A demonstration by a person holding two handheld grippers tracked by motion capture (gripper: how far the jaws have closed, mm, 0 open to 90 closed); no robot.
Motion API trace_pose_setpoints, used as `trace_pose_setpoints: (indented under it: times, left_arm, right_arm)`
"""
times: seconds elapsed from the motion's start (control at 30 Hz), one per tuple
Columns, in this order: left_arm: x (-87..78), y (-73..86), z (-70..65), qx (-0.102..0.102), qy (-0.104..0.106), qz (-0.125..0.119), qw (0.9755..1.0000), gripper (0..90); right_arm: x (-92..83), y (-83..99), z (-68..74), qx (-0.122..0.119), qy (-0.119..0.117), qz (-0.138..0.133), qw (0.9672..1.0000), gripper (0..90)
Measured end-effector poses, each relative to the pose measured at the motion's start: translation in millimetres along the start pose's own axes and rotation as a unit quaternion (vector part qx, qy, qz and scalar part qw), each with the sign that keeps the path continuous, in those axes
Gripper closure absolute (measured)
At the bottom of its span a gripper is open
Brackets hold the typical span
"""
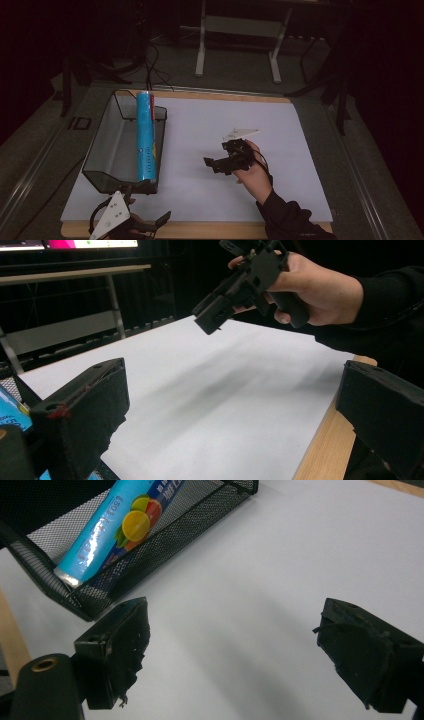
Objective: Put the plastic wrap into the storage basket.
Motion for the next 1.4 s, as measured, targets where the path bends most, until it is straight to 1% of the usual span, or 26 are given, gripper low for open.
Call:
trace_pose_setpoints:
  times: [0.1,0.13,0.23,0.3,0.37,0.4,0.5,0.57,0.6,0.73,0.8,0.87,0.97,1.03,1.1,1.3,1.4]
  left_arm:
    - [0.2,0.0,-0.4,0.0,0.001,0.0,1.0,1.5]
    - [0.3,0.0,-0.4,0.0,0.001,0.0,1.0,1.5]
    - [0.3,0.0,-0.4,0.0,0.001,0.0,1.0,1.5]
    - [0.4,0.0,-0.6,0.0,0.001,0.0,1.0,1.5]
    - [0.5,0.1,-0.6,0.0,0.001,0.0,1.0,1.5]
    - [0.5,0.1,-0.6,0.001,0.001,0.001,1.0,1.5]
    - [1.0,0.2,-0.4,0.0,0.001,0.001,1.0,1.5]
    - [1.3,0.2,-0.5,0.0,0.001,0.002,1.0,1.5]
    - [1.4,0.2,-0.7,0.0,0.001,0.002,1.0,1.5]
    - [1.6,0.4,-0.9,0.001,0.001,0.003,1.0,1.5]
    - [1.5,0.4,-0.6,0.001,0.001,0.002,1.0,1.5]
    - [1.7,0.6,-0.4,0.001,0.001,0.003,1.0,1.5]
    - [1.7,0.4,-0.6,0.002,0.001,0.003,1.0,1.5]
    - [1.6,0.5,-0.6,0.004,0.001,0.004,1.0,1.5]
    - [1.6,0.5,-0.7,0.003,0.001,0.003,1.0,1.5]
    - [1.7,0.6,-0.4,0.007,0.003,0.004,1.0,1.5]
    - [2.2,0.8,-0.1,0.007,0.004,0.005,1.0,1.5]
  right_arm:
    - [-4.1,4.9,-2.2,-0.002,0.002,-0.001,1.0,13.3]
    - [-8.0,9.9,-4.3,-0.003,0.011,-0.001,0.9999,13.3]
    - [-11.6,14.9,-6.9,-0.004,0.014,0.0,0.9999,13.4]
    - [-16.1,20.1,-9.8,-0.004,0.022,-0.006,0.9997,13.4]
    - [-21.6,28.4,-13.0,-0.001,0.021,-0.002,0.9998,13.4]
    - [-21.6,28.4,-13.0,-0.001,0.021,-0.002,0.9998,13.4]
    - [-28.5,39.4,-17.4,0.002,0.026,0.001,0.9997,13.4]
    - [-29.7,41.1,-17.9,0.003,0.025,0.001,0.9997,13.4]
    - [-33.2,45.1,-19.0,0.002,0.026,-0.002,0.9997,13.4]
    - [-36.2,52.1,-21.4,-0.001,0.028,0.0,0.9996,13.3]
    - [-37.9,61.7,-24.0,0.006,0.025,0.002,0.9997,13.3]
    - [-38.8,67.8,-25.8,0.005,0.022,0.012,0.9997,13.1]
    - [-42.1,74.6,-28.2,0.007,0.024,0.012,0.9996,13.0]
    - [-44.1,77.5,-30.4,0.012,0.026,0.002,0.9996,13.0]
    - [-44.8,78.8,-32.5,0.015,0.028,-0.001,0.9995,13.1]
    - [-42.8,81.2,-34.3,0.008,0.037,0.001,0.9993,13.1]
    - [-41.0,82.4,-35.3,0.008,0.031,0.001,0.9995,13.0]
Point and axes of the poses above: each handheld gripper's, and its own axes: x roughly forward along the jaws, y roughly out of its underside, z roughly to its left, the point moved 2 cm from there along x, roughly forward along the jaws, and after that the axes turned 8 degrees about -y, right-handed, at the moved point
